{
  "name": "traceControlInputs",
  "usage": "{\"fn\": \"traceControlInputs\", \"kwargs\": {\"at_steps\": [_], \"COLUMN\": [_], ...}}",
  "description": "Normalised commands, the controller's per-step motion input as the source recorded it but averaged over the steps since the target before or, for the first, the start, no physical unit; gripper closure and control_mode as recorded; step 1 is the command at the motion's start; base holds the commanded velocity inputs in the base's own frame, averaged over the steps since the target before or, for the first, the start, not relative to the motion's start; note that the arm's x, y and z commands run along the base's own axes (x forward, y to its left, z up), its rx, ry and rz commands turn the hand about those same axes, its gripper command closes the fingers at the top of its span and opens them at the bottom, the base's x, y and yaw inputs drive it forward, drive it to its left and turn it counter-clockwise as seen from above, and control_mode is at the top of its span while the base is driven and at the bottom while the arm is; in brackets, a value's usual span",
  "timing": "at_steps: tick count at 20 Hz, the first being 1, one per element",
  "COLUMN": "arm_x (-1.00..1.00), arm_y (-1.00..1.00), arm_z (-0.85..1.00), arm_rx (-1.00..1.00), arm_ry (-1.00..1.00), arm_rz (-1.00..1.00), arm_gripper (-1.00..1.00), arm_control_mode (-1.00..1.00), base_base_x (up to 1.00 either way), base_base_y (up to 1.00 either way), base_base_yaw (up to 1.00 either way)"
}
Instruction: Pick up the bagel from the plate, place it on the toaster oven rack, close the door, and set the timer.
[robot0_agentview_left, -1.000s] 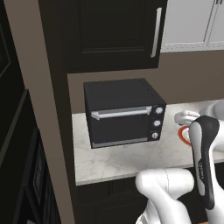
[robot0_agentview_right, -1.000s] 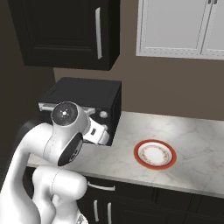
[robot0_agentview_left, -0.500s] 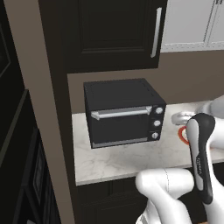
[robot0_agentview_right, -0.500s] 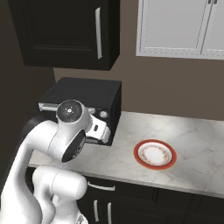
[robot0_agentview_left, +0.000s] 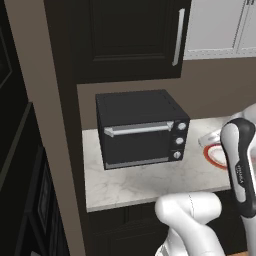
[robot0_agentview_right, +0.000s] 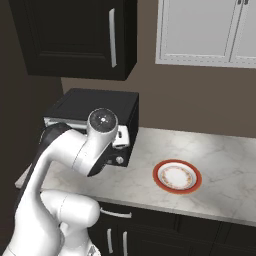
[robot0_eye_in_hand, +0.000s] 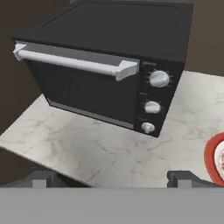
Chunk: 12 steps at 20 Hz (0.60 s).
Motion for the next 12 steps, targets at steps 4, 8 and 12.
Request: {"fn": "traceControlInputs", "kwargs": {"at_steps": [4,8,12], "arm_x": [0.0,0.0,0.0], "arm_y": [0.05,0.19,0.25], "arm_z": [-0.01,-0.15,-0.2], "arm_rx": [-0.19,-0.26,-0.31], "arm_ry": [-0.05,-0.11,-0.12], "arm_rz": [0.41,0.37,0.36], "arm_gripper": [-1.0,-1.0,-1.0], "arm_control_mode": [-1.0,-1.0,-1.0], "base_base_x": [0.0,0.0,0.0], "base_base_y": [0.0,0.0,0.0], "base_base_yaw": [0.0,0.0,0.0]}}
